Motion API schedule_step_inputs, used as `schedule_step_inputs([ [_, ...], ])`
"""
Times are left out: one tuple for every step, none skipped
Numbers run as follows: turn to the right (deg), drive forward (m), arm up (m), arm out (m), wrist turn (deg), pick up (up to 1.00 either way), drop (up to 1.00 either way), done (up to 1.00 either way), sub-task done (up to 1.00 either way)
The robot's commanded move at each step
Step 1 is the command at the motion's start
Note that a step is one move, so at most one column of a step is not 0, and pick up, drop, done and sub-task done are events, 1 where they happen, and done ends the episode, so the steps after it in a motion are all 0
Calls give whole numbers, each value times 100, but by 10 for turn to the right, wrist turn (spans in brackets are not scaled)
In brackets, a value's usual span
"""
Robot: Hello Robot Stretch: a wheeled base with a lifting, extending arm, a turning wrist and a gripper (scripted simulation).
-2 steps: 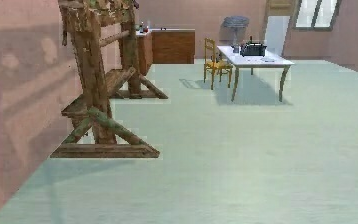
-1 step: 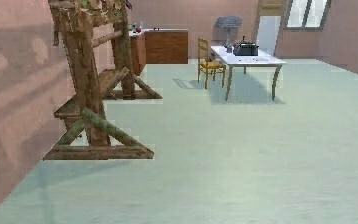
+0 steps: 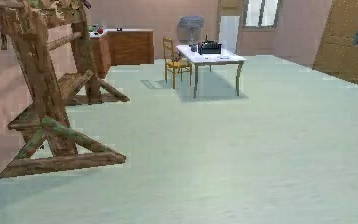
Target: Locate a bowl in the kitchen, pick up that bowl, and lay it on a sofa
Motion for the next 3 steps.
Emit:
schedule_step_inputs([
  [0,100,0,0,0,0,0,0,0],
  [0,55,0,0,0,0,0,0,0],
  [-240,0,0,0,0,0,0,0,0],
])
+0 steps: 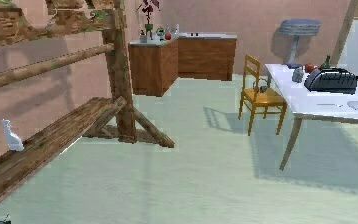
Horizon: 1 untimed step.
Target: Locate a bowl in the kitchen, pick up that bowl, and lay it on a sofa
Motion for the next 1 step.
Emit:
schedule_step_inputs([
  [0,15,0,0,0,0,0,0,0],
])
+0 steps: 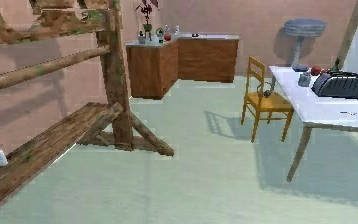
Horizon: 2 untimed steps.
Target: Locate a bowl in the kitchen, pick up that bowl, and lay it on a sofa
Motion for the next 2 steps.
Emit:
schedule_step_inputs([
  [90,0,0,0,0,0,0,0,0],
  [0,100,0,0,0,0,0,0,0],
])
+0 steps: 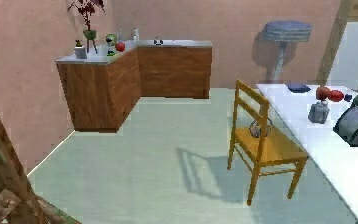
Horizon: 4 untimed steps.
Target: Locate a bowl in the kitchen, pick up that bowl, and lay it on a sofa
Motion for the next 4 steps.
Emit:
schedule_step_inputs([
  [0,100,0,0,0,0,0,0,0],
  [60,0,0,0,0,0,0,0,0],
  [0,45,0,0,0,0,0,0,0],
  [210,0,0,0,0,0,0,0,0],
])
